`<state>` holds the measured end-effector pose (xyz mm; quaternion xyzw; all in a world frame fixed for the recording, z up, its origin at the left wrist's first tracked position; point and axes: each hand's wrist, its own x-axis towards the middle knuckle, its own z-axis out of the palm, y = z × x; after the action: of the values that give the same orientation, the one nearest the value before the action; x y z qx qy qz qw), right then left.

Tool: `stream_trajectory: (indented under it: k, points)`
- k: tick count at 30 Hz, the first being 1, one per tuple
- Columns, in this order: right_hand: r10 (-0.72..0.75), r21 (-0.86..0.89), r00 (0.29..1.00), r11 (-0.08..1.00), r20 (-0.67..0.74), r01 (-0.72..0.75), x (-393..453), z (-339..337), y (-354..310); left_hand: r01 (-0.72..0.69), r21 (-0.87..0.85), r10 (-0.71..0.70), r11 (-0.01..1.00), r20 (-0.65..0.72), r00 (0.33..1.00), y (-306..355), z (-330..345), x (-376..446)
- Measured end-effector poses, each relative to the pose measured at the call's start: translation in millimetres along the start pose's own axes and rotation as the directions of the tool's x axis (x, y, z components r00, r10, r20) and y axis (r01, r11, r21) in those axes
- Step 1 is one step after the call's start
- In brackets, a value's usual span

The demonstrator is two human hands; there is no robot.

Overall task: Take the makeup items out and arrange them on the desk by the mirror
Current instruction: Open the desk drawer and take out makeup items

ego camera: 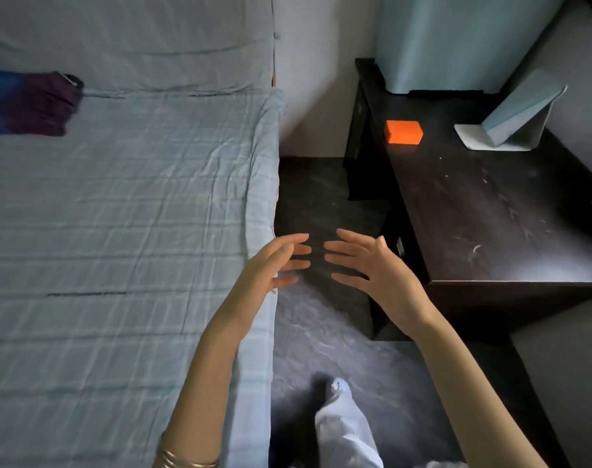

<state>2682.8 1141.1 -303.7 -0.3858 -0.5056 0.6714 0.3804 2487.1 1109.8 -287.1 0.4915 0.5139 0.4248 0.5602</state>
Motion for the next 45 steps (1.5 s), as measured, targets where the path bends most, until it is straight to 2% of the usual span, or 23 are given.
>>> stream_trajectory:
  k: [13, 18, 24, 28, 35, 42, 45]
  points:
    - [0.0, -0.01, 1.0, 1.0, 0.014, 0.0, 166, -92, -38, 0.019, 0.054, -0.019, 0.998, -0.01, 1.0, 32, 3, 189]
    - [0.006, 0.017, 0.996, 1.0, -0.084, -0.004, 204, -136, -38, 0.053, 0.064, -0.057, 0.997, 0.068, 0.996, 30, 11, 258]
    - [0.028, 0.094, 0.961, 0.996, -0.277, -0.002, 236, -174, -27, 0.104, 0.099, -0.123, 0.99, 0.217, 0.968, 20, 16, 339]
    - [0.04, 0.146, 0.891, 0.989, -0.452, 0.03, 253, -189, -23, 0.138, 0.164, -0.191, 0.977, 0.373, 0.908, 11, 22, 396]
    - [0.083, 0.208, 0.723, 0.974, -0.685, 0.085, 261, -195, 0, 0.155, 0.256, -0.28, 0.954, 0.585, 0.761, -7, 34, 465]
    - [0.131, 0.24, 0.555, 0.962, -0.821, 0.128, 241, -194, 41, 0.225, 0.349, -0.412, 0.91, 0.692, 0.592, -57, 75, 487]
    - [0.2, 0.286, 0.526, 0.954, -0.827, 0.087, 236, -197, 68, 0.362, 0.364, -0.512, 0.858, 0.658, 0.553, -86, 97, 491]
